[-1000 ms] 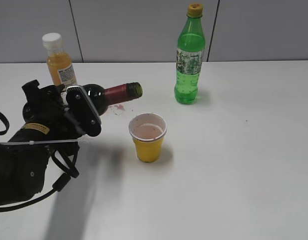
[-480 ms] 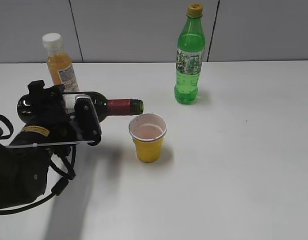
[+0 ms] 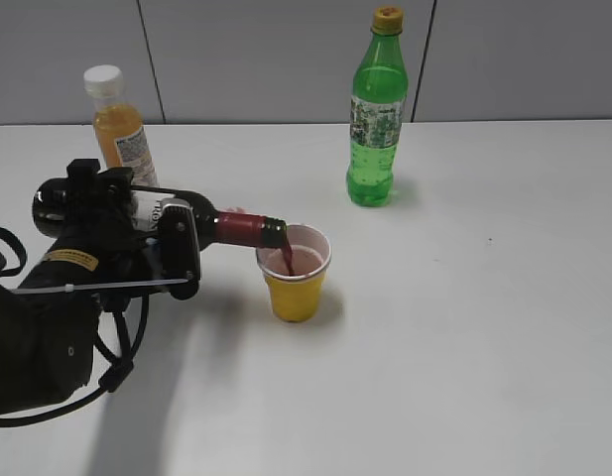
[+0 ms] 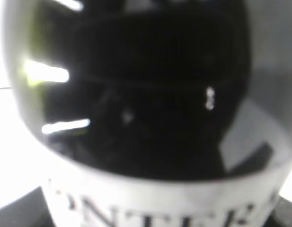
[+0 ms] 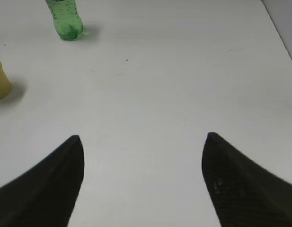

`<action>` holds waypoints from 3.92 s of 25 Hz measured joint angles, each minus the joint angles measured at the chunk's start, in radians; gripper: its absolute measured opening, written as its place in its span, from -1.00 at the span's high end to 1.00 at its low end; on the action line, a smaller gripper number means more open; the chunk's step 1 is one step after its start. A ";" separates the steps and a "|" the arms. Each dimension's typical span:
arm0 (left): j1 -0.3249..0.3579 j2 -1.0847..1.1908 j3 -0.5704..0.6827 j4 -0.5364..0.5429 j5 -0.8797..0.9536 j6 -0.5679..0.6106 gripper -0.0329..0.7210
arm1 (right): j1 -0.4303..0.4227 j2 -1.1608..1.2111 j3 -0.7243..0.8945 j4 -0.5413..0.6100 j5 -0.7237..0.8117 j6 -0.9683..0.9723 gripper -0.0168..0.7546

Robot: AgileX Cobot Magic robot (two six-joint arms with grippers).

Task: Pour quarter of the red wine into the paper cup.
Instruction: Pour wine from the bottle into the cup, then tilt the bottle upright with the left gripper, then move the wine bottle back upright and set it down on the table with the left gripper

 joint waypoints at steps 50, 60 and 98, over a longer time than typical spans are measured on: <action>0.085 -0.143 0.001 0.371 0.000 -1.495 -0.49 | 0.000 0.000 0.000 0.000 0.000 0.000 -0.56; 0.385 -0.144 -0.012 1.059 0.127 -1.957 -0.49 | 0.000 0.000 0.000 0.000 0.000 0.000 -0.56; 0.468 0.233 -0.200 1.386 -0.003 -1.915 -0.49 | 0.000 0.000 0.000 0.000 -0.001 0.000 -0.56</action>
